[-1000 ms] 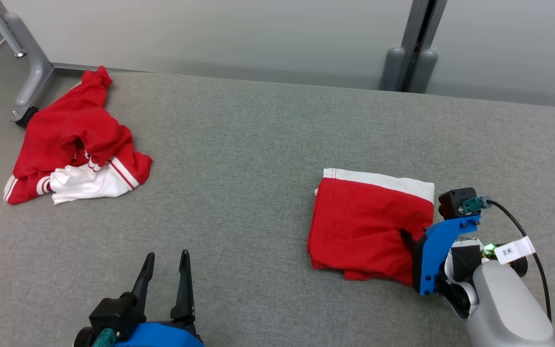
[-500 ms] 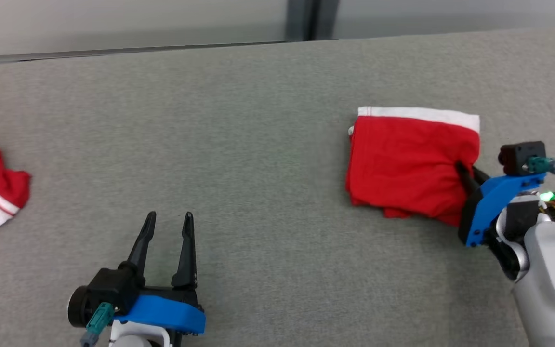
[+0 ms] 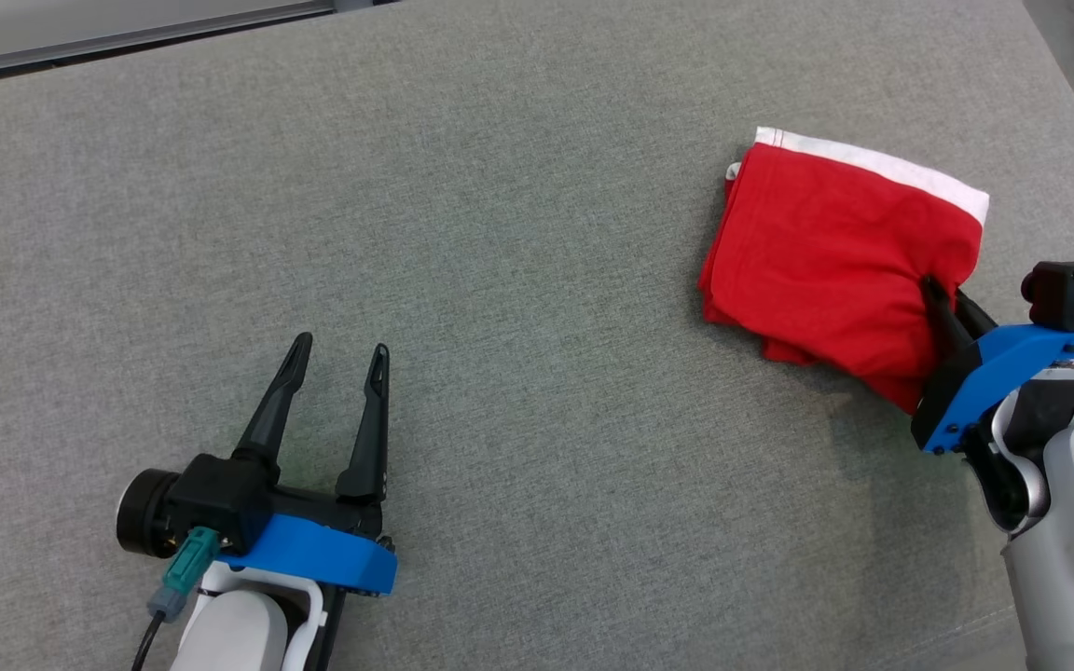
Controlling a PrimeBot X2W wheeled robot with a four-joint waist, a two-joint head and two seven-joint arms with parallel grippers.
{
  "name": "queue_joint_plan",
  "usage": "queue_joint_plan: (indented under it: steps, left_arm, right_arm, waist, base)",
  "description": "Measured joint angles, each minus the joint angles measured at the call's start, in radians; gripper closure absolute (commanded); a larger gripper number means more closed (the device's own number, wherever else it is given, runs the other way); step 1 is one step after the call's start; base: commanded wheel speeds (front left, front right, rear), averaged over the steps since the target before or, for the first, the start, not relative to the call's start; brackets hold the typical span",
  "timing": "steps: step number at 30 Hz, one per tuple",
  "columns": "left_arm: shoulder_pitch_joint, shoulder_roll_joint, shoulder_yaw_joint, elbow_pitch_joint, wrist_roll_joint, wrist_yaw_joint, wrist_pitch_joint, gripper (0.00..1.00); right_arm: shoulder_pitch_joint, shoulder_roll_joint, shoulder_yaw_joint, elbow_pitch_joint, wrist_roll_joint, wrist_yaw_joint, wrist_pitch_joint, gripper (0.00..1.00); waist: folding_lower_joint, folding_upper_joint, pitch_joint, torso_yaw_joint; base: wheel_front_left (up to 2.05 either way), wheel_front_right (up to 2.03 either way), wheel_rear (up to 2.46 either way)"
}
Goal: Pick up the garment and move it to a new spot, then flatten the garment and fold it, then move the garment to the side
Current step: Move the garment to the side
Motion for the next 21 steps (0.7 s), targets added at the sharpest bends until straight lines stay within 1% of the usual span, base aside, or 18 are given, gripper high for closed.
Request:
queue_joint_plan:
  steps: [4, 9, 14, 21]
  left_arm:
    - [-0.002, 0.014, -0.004, -0.016, 0.001, 0.0, 0.014, 0.0]
    - [-0.014, 0.023, -0.006, -0.039, 0.002, 0.004, 0.021, 0.0]
    - [-0.014, 0.027, -0.008, -0.051, 0.001, 0.01, 0.024, 0.0]
    - [-0.008, 0.033, -0.006, -0.064, -0.001, 0.02, 0.022, 0.0]
  right_arm:
    - [-0.047, -0.006, -0.003, 0.032, -0.009, 0.0, 0.02, 1.0]
    - [-0.154, -0.088, -0.027, 0.105, -0.053, 0.0, 0.075, 1.0]
    - [-0.236, -0.18, -0.068, 0.169, -0.112, 0.0, 0.104, 1.0]
    - [-0.306, -0.241, -0.135, 0.216, -0.183, 0.0, 0.134, 1.0]
  waist:
    - [0.0, 0.0, 0.013, 0.001]
    - [0.0, 0.0, 0.029, 0.039]
    - [-0.0001, 0.0, 0.041, 0.1]
    - [0.0, 0.0, 0.065, 0.172]
  base:
    - [0.0, 0.0, 0.0]
    - [0.0, 0.0, 0.0]
    - [0.0, 0.0, 0.0]
    - [0.0, 0.0, 0.0]
